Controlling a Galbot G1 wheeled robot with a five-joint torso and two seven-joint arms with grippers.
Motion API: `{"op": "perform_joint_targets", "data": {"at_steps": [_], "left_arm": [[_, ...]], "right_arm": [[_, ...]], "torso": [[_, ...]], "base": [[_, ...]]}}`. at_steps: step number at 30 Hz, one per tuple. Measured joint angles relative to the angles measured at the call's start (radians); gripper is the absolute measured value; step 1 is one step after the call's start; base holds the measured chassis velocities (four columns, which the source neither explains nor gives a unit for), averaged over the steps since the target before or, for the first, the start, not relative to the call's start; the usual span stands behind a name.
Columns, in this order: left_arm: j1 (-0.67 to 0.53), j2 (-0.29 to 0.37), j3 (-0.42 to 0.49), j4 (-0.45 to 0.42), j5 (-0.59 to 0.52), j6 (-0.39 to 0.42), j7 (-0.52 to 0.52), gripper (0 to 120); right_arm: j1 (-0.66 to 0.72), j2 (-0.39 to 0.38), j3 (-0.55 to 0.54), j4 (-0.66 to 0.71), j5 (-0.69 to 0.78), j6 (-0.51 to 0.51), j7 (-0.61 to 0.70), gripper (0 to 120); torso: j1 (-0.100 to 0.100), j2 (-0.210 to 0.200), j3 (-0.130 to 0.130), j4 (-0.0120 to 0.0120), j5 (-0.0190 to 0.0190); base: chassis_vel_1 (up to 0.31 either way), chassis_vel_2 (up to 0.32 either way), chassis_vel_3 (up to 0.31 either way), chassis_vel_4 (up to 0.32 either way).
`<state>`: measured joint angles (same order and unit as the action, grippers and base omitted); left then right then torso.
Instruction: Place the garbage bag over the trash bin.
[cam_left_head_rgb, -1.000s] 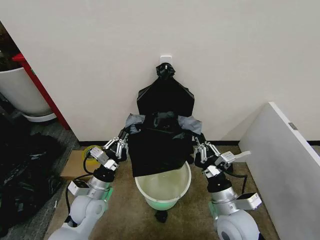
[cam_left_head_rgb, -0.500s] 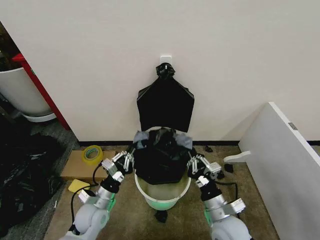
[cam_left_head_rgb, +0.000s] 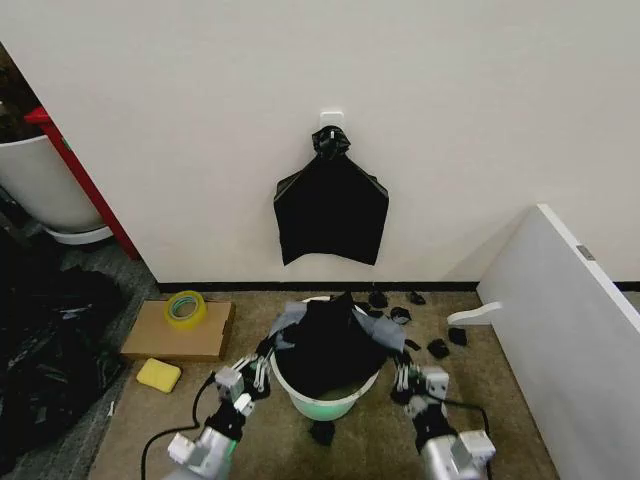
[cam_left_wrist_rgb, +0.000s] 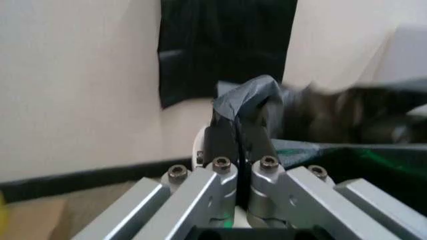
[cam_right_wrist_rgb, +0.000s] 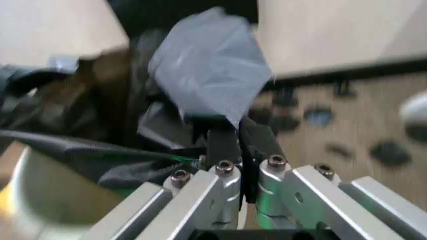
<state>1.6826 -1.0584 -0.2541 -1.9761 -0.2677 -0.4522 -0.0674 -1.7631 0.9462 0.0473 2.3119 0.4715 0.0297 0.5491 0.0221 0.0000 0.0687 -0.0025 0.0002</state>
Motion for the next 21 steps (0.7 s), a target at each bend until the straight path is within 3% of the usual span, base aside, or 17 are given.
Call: {"op": "perform_joint_targets", "data": {"at_steps": [5,10,11,13,15,21], "left_arm": [[0.048,0.03,0.018,-0.052,0.07,0.078,-0.106,0],[0.094,0.094,0.049,-0.154,0.084,0.269,-0.276,0],[0.101,0.113,0.057,-0.181,0.064,0.325,-0.309,0],[0.103,0.123,0.063,-0.196,0.044,0.357,-0.326,0],[0.097,0.139,0.081,-0.228,-0.039,0.445,-0.359,0],[0.061,0.137,0.116,-0.233,-0.146,0.515,-0.37,0]], "right_arm": [[-0.026,-0.033,-0.018,0.075,0.07,-0.117,0.056,0],[-0.016,-0.064,-0.024,0.12,0.164,-0.264,0.109,0],[-0.008,-0.068,-0.027,0.125,0.18,-0.295,0.118,0],[0.0,-0.07,-0.029,0.126,0.188,-0.314,0.12,0],[0.029,-0.07,-0.028,0.115,0.2,-0.359,0.122,0],[0.064,-0.069,-0.011,0.066,0.195,-0.424,0.113,0]], "torso": [[0.0,0.0,0.0,0.0,-0.0001],[0.0,0.0,0.0,0.0001,0.0],[0.0,0.0,0.0,0.0001,0.0],[0.0,0.0,0.0,0.0,0.0],[0.0,0.0,0.0,0.0001,0.0],[0.0,0.0,0.0,0.0,0.0001]], "base": [[0.0,0.0,0.0,0.0],[0.0,0.0,0.0,0.0],[0.0,0.0,0.0,0.0],[0.0,0.0,0.0,0.0],[0.0,0.0,0.0,0.0],[0.0,0.0,0.0,0.0]]}}
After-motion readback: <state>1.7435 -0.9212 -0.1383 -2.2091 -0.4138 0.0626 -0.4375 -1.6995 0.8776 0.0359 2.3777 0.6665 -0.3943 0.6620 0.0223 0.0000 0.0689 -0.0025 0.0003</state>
